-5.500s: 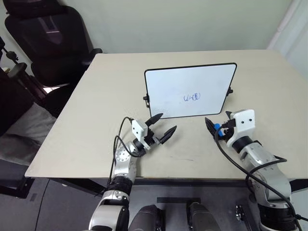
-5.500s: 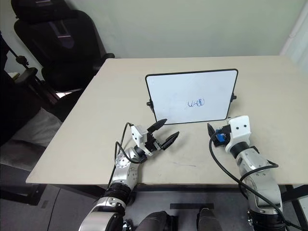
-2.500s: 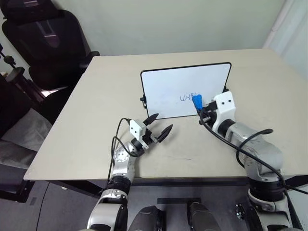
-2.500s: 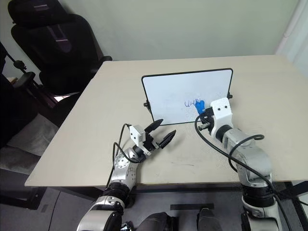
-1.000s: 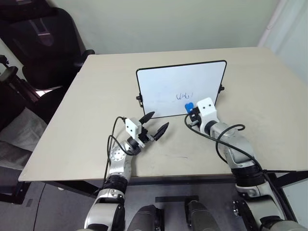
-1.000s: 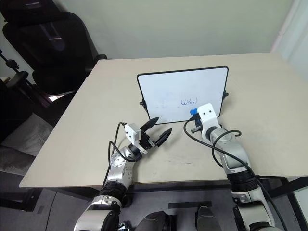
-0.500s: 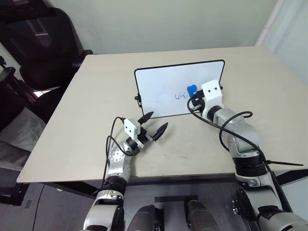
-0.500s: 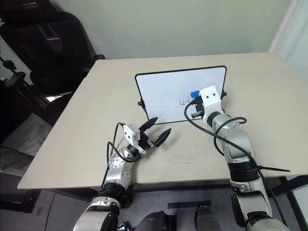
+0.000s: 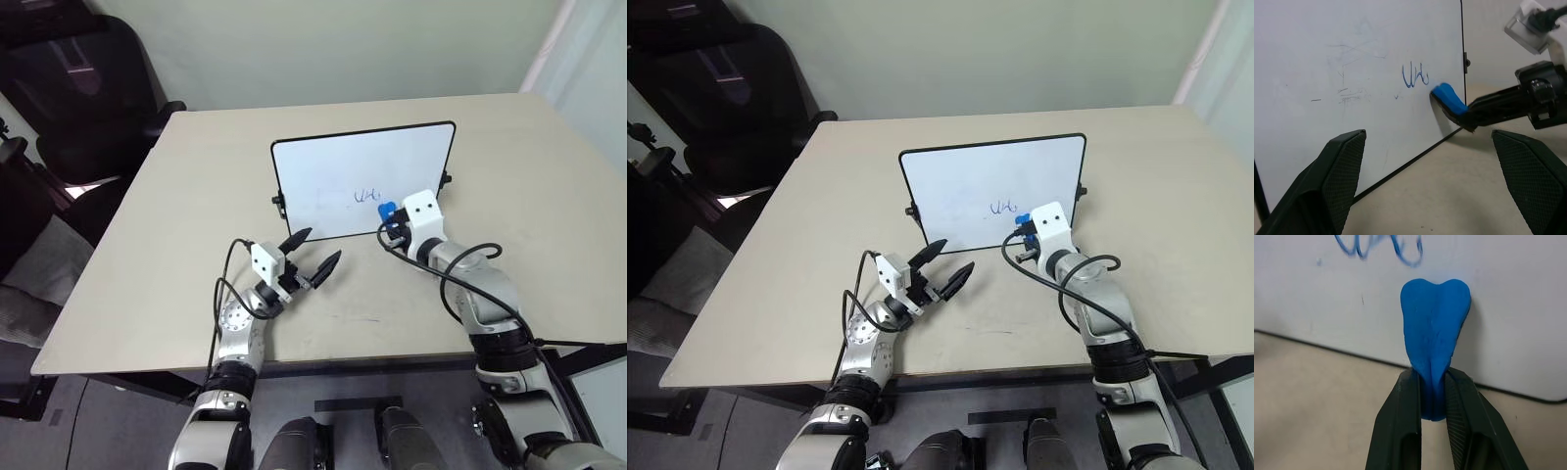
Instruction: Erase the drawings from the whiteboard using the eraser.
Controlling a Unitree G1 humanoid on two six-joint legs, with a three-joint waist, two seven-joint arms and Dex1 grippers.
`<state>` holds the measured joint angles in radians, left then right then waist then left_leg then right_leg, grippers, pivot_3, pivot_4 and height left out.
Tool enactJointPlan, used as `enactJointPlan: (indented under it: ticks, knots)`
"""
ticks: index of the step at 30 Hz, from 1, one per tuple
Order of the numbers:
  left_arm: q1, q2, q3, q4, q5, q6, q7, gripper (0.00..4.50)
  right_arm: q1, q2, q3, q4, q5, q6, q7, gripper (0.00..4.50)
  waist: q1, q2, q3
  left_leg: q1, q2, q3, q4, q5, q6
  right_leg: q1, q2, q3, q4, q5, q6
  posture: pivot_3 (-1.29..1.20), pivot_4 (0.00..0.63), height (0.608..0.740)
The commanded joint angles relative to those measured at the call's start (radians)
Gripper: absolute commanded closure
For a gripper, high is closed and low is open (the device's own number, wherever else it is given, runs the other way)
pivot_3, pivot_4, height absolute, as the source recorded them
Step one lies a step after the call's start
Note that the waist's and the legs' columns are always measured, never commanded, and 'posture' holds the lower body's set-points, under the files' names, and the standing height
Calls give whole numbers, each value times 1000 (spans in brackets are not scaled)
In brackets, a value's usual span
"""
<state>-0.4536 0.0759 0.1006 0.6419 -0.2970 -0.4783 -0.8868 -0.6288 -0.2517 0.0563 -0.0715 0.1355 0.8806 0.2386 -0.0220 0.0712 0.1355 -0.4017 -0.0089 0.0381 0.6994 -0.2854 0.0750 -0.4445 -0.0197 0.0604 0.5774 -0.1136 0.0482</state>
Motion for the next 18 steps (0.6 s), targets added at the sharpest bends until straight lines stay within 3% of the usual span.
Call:
enactJointPlan:
  ticks: [1,5,18]
  knots:
    - [30,-11,-1,18,-11,-3,7,0,-98,19,-47,-65,34,13,-2,4069,-1,0,0,0,0,0,0,0,0,0,0,0,0,0,0,0,150,726]
    - [31,-11,0,21,-13,-3,8,0,-124,34,-55,-67,44,25,-8,4069,-2,0,0,0,0,0,0,0,0,0,0,0,0,0,-1,0,150,726]
    - [36,-2,4,17,-9,-9,17,0,12,51,-2,8,16,23,-7,4069,-2,0,0,1,0,0,0,0,0,0,0,-1,1,1,-2,0,150,726]
